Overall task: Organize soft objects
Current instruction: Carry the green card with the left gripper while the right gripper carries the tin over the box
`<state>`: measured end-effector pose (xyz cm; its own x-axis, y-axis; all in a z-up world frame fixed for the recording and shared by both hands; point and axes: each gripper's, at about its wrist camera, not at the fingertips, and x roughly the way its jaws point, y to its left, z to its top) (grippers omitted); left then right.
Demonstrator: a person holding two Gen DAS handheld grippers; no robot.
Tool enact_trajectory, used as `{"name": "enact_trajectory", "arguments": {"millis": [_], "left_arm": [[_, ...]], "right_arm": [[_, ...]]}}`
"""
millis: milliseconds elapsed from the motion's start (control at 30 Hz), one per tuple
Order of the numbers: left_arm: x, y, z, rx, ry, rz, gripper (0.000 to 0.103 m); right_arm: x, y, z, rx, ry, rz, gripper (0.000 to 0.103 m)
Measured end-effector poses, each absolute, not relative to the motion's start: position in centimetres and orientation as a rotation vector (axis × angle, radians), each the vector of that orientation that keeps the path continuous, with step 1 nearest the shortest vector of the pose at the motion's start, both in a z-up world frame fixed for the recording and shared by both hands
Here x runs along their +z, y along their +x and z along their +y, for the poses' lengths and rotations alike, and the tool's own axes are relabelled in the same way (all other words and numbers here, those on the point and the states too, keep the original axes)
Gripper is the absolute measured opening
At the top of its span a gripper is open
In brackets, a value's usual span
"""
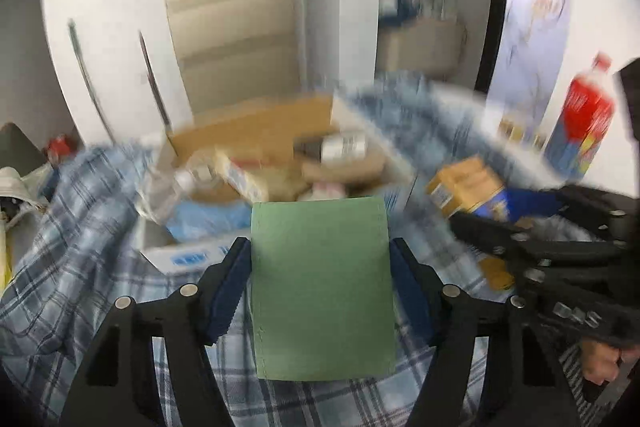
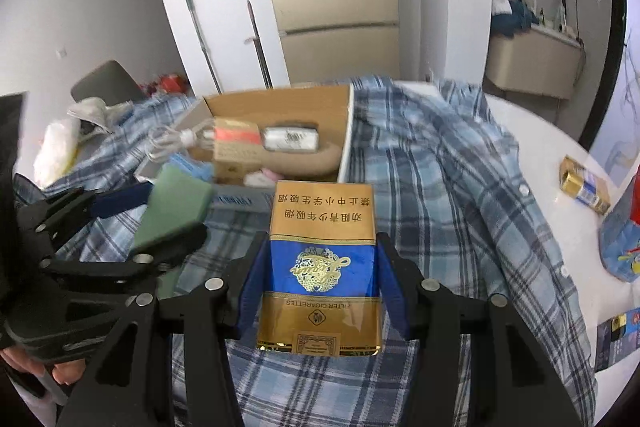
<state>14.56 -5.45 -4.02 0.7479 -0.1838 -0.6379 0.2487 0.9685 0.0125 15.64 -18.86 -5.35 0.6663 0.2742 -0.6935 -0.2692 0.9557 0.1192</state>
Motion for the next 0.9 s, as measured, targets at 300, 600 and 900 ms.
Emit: {"name": "enact_trajectory", "arguments": {"millis": [300,600,900], "left_arm": [[-0.2,9.8,-4.2,-0.181,0.14,0.473,0.071],[5.2,6.8,-2.3,-0.123,0.11,0.278,0.071],[11.4,9.7,-1.6,-0.096,0.055,0.208,0.071]], "right_arm": [[-3.0,13.8,-18.3,0.332,-0.02,0.643,0.051],[1.3,12.6,-17.4,0.313,-0.059,0.545,0.051],[7.6,14.9,-16.2,0.286,-0.089,0.459,0.052]]}}
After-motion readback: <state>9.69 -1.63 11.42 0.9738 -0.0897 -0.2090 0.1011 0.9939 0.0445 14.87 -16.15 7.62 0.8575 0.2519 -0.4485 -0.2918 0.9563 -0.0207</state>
